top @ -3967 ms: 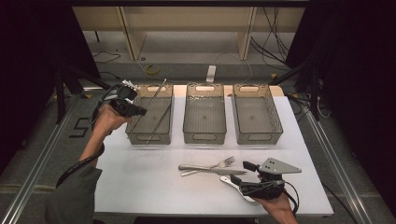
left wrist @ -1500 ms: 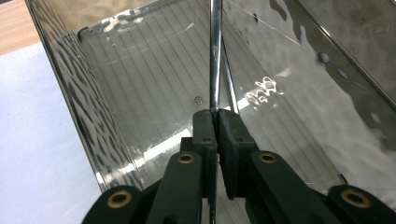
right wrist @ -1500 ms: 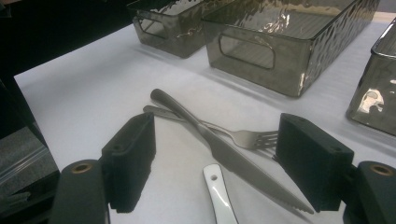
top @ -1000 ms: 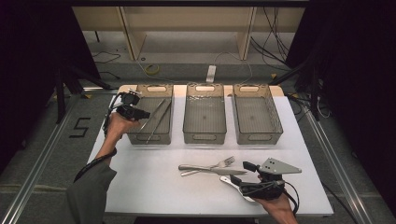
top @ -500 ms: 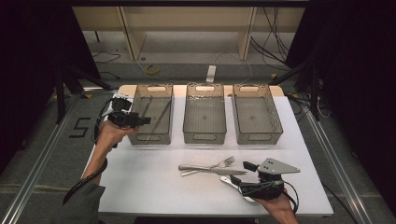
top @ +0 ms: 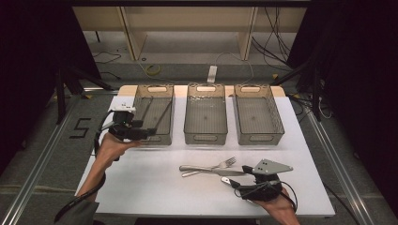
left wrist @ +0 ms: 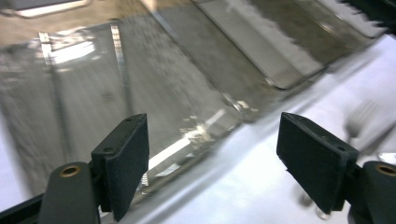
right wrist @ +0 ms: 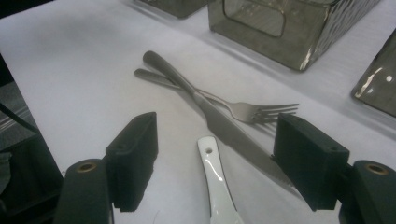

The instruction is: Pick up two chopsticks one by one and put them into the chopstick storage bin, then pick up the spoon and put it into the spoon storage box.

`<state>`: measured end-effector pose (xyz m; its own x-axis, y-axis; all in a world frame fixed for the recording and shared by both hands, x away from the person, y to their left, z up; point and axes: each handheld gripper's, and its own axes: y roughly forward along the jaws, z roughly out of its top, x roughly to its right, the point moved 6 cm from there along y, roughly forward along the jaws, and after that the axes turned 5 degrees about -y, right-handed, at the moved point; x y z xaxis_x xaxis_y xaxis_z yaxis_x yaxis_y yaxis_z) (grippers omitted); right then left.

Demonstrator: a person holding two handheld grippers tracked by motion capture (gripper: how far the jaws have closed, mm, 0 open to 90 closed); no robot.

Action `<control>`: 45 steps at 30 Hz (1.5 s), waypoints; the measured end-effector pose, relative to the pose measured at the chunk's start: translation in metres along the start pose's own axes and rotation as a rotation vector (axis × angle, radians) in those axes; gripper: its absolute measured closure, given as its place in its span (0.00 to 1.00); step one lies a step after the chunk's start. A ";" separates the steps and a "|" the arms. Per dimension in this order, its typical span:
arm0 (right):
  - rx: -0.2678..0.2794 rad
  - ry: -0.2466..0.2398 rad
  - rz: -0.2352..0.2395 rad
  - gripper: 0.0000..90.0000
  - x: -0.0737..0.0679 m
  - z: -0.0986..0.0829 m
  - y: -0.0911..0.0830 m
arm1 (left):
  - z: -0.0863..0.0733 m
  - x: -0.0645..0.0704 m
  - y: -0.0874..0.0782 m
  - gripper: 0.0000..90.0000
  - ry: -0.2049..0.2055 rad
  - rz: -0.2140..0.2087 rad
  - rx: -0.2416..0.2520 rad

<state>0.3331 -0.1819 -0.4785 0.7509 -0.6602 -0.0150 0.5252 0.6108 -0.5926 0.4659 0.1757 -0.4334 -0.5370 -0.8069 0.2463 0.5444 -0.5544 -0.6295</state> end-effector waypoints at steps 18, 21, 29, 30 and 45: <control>-0.175 -0.052 0.016 0.38 0.000 -0.011 0.014 | -0.031 0.038 -0.004 0.21 0.006 -0.078 0.059; -0.205 -0.065 0.003 0.38 0.001 -0.012 0.016 | -0.035 0.040 -0.004 0.20 0.014 -0.067 0.064; -0.247 -0.076 -0.001 0.39 0.000 -0.015 0.020 | -0.045 0.045 -0.010 0.20 0.006 -0.071 0.080; -0.252 -0.075 0.001 0.39 0.000 -0.015 0.021 | -0.046 0.046 -0.010 0.20 0.008 -0.070 0.081; -0.319 -0.071 0.008 0.42 0.004 -0.018 0.025 | -0.057 0.055 -0.012 0.18 0.027 -0.059 0.079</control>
<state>0.3416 -0.1773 -0.5076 0.7863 -0.6171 0.0292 0.3760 0.4405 -0.8152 0.3934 0.1495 -0.4542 -0.5867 -0.7668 0.2605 0.5597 -0.6164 -0.5540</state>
